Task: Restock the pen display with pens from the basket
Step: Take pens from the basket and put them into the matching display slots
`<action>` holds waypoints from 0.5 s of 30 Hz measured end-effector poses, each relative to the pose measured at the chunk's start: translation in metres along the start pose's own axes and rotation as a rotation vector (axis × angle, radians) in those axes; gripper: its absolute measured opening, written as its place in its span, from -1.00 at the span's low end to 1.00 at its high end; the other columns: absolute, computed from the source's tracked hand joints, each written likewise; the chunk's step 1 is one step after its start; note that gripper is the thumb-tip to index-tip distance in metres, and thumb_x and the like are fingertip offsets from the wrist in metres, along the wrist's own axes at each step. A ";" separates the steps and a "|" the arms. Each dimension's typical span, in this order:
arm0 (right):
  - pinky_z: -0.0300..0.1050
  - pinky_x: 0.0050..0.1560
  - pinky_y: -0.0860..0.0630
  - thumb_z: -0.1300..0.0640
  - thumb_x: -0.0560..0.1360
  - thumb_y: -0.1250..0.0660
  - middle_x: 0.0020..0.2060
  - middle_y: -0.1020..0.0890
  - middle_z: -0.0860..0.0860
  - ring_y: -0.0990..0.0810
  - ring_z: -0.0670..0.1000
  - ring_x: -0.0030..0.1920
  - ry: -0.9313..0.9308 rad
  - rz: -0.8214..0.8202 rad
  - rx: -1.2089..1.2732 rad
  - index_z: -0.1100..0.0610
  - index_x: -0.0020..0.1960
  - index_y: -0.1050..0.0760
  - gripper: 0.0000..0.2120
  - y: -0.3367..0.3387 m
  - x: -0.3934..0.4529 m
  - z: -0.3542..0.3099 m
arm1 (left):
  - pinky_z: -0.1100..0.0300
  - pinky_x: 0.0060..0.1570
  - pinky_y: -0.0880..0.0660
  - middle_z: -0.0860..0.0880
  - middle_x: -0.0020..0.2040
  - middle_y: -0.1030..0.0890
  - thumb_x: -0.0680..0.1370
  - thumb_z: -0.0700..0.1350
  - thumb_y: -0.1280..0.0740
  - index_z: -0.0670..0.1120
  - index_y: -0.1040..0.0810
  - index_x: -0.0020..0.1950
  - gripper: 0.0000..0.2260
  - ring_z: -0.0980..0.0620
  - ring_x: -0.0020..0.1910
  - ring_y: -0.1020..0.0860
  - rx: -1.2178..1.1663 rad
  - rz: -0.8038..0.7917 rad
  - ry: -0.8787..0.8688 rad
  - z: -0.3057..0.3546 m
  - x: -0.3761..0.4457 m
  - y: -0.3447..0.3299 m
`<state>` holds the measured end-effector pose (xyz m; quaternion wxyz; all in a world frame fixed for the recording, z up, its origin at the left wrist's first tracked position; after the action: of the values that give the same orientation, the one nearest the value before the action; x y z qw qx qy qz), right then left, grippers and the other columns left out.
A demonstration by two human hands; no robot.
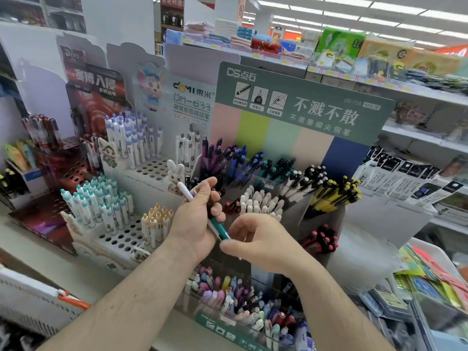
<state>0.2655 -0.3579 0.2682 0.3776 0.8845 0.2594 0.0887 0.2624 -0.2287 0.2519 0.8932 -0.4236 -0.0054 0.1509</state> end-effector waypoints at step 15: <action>-0.15 -0.24 -0.64 0.34 0.46 -0.48 -0.28 -0.67 0.03 -0.66 -0.01 -0.28 0.049 0.751 0.631 0.09 0.00 -0.59 -0.79 0.061 -0.026 0.017 | 0.24 -0.48 -0.26 -0.03 -0.44 -0.57 0.62 -0.07 -0.25 -0.14 -0.61 -0.08 -0.78 0.11 -0.54 -0.42 0.503 -0.005 -0.101 0.002 0.001 0.001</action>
<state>0.2733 -0.4175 0.3011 0.0268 0.9858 -0.0546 0.1567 0.2628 -0.2267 0.2523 0.9693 -0.1802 -0.0135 0.1665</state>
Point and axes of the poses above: each hand's wrist, its own x-axis towards the middle knuckle, its own y-axis out of the back of the hand, z = x × y, the point moved 5 cm from there along x, towards the middle knuckle
